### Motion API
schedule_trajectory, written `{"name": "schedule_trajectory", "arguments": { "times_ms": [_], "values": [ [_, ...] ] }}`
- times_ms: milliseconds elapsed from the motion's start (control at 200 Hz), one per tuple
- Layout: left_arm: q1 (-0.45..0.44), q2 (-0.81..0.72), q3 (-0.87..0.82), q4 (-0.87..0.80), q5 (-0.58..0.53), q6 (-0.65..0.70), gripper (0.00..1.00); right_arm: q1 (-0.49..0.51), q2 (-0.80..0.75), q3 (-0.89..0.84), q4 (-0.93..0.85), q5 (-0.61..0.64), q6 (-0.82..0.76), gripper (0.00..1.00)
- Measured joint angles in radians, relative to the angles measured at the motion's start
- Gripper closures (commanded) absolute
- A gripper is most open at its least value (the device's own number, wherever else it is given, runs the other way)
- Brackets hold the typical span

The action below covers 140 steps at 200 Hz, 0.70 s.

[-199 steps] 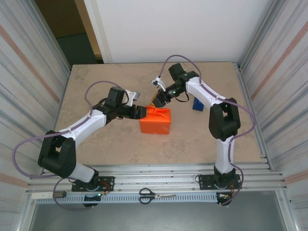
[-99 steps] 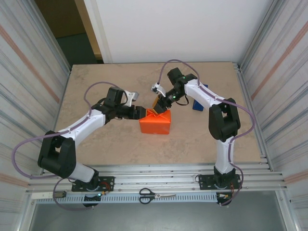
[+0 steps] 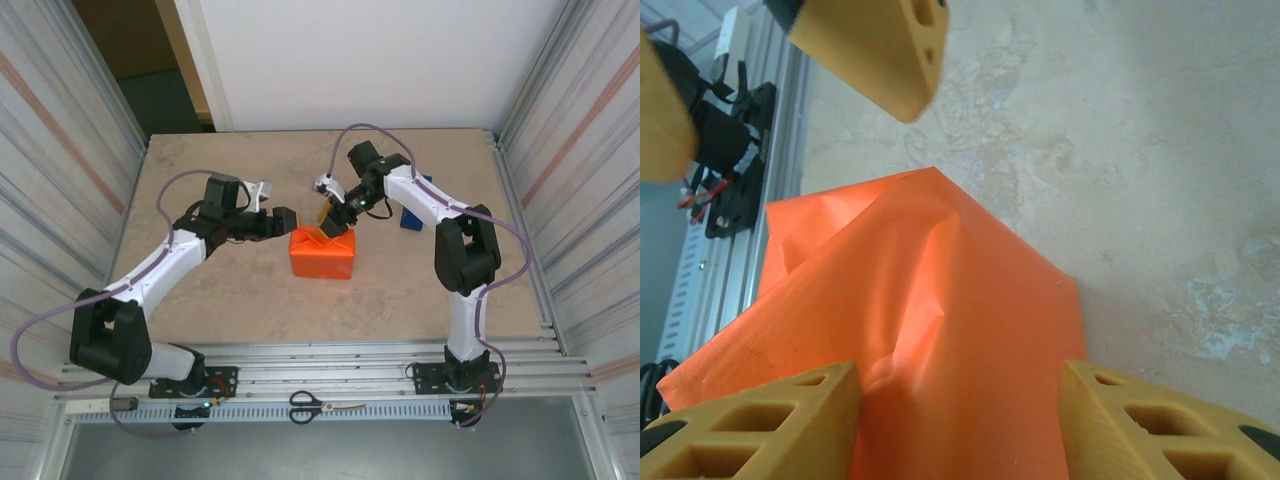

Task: Wrap the gift box in paper
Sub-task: Fold the wrapping paper for the gift box.

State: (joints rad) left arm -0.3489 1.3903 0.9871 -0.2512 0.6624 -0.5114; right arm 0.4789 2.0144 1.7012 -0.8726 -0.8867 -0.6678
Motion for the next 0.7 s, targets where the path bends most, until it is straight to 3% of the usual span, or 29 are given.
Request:
{"name": "schedule_trajectory", "arguments": {
  "times_ms": [251, 486, 701],
  "values": [
    [0.0, 0.117, 0.042, -0.014, 0.003, -0.053, 0.28, 0.005, -0.003, -0.004, 0.0, 0.001, -0.008, 0.46],
    [-0.008, 0.123, 0.041, -0.004, 0.011, -0.093, 0.43, 0.006, -0.007, -0.005, 0.0, 0.005, -0.023, 0.46],
    [-0.022, 0.124, 0.026, 0.015, 0.01, -0.095, 0.45, 0.005, -0.007, -0.005, 0.008, 0.012, -0.018, 0.45]
  ]
}}
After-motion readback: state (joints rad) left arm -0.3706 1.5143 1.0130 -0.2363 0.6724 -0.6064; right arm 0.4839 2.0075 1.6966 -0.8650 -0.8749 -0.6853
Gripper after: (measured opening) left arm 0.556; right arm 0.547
